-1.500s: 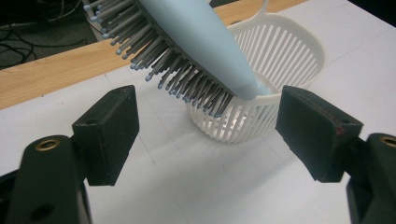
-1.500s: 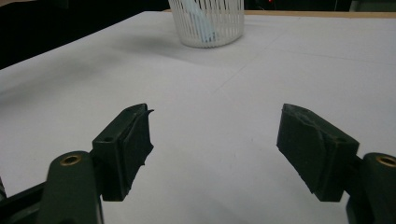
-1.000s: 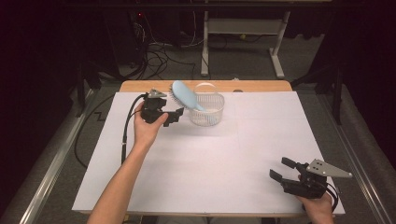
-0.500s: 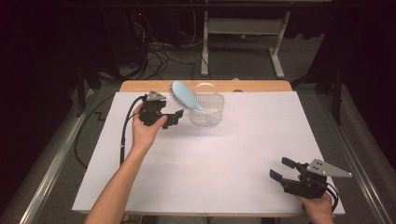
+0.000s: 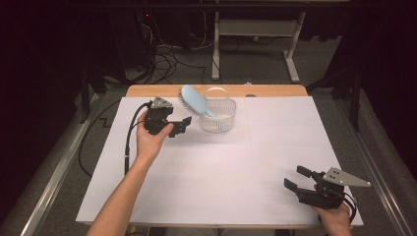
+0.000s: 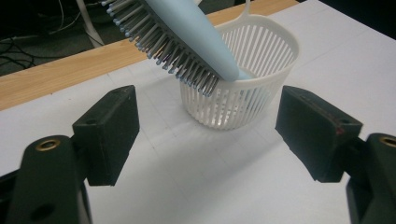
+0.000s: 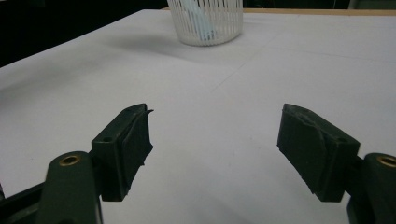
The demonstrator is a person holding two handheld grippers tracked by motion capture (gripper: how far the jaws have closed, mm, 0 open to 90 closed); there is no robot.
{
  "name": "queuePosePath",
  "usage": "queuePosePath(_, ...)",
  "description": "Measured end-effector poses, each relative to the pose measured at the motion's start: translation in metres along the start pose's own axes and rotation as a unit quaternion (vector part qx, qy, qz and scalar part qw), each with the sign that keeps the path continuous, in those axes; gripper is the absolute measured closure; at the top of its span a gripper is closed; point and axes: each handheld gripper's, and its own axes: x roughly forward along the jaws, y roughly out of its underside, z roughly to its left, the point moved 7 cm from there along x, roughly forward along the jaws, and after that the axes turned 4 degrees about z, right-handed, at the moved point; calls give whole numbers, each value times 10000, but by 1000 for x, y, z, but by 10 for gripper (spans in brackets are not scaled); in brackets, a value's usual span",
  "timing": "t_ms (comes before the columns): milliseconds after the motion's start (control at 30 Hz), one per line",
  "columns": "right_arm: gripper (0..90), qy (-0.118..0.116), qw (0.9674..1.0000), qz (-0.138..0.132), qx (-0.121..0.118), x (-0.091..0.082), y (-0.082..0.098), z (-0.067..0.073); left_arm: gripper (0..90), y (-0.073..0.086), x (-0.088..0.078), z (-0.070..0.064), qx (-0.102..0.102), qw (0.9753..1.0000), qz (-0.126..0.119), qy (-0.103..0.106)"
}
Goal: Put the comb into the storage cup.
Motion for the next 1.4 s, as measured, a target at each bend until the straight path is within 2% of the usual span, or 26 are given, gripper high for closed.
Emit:
queuePosePath(833,261,18,10000,7,-2,0,0,0,225,7,-14,-6,111,9999,-27,4)
queuePosePath(1400,261,27,10000,5,-7,0,0,0,225,11,-26,-10,44,9998,-169,130)
